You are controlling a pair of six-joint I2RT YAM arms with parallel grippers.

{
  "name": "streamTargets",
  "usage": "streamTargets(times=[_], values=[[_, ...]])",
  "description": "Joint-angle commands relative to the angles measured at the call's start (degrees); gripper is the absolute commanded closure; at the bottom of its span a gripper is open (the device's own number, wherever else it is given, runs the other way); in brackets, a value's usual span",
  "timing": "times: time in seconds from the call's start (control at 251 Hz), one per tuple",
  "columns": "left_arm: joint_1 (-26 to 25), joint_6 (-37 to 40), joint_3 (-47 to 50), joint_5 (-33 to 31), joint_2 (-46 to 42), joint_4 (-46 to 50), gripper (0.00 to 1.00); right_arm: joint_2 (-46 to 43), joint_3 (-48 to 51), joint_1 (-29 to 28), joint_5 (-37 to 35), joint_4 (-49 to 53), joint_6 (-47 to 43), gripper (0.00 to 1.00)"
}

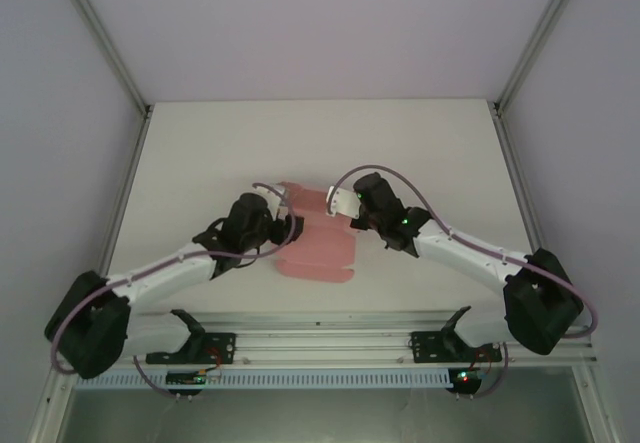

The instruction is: Assemble paper box

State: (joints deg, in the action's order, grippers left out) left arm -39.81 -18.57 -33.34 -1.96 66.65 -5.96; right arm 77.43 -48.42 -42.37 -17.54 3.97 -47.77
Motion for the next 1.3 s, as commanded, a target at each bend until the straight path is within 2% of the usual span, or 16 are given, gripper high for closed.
streamTargets(times=[0.0,0.02,0.104,0.22,0.379,0.499,0.611,0.734,0.854,0.93,1.126,1.293], values=[[1.0,-2.2,0.9,-0.4,-8.3,6.2,0.06,1.8,1.3,-1.2,-6.4,-4.5,-4.8,1.0],[1.4,-2.7,1.1,-0.9,-9.8,7.1,0.0,2.2,1.3,-1.2,-6.9,-4.8,-5.1,1.0],[4.3,-6.0,1.9,-1.8,-14.4,10.6,0.0,3.5,2.2,-1.9,-10.0,-8.8,-7.1,1.0],[12.5,-12.1,1.0,0.8,-15.9,15.4,0.0,5.5,3.1,-3.0,-12.0,-11.3,-8.5,1.0],[22.9,-17.0,-0.2,5.3,-9.8,14.6,0.0,6.9,5.2,-3.9,-12.7,-15.5,-9.6,1.0],[26.2,-16.0,-1.5,8.2,-2.7,9.1,0.01,7.5,7.1,-4.7,-14.7,-20.5,-11.1,1.0],[26.6,-13.0,-3.3,10.4,3.8,4.4,0.0,7.7,8.7,-5.4,-15.8,-22.4,-11.6,1.0],[26.7,-10.2,-4.4,17.6,10.5,-1.1,0.0,7.6,10.1,-5.8,-16.9,-25.4,-11.7,1.0],[26.0,-9.2,-6.1,24.4,15.4,-1.3,0.0,7.8,10.4,-6.1,-17.8,-25.5,-11.0,1.0],[24.7,-7.9,-5.9,24.6,16.3,-1.6,0.0,7.9,10.5,-6.2,-17.9,-26.0,-10.9,1.0],[19.3,-2.6,-3.9,26.6,15.2,-2.8,0.07,7.9,10.7,-6.5,-17.7,-26.5,-10.7,1.0],[16.8,-2.1,-1.5,26.9,15.0,-5.8,0.14,8.9,10.9,-7.6,-19.0,-26.3,-10.4,1.0]])
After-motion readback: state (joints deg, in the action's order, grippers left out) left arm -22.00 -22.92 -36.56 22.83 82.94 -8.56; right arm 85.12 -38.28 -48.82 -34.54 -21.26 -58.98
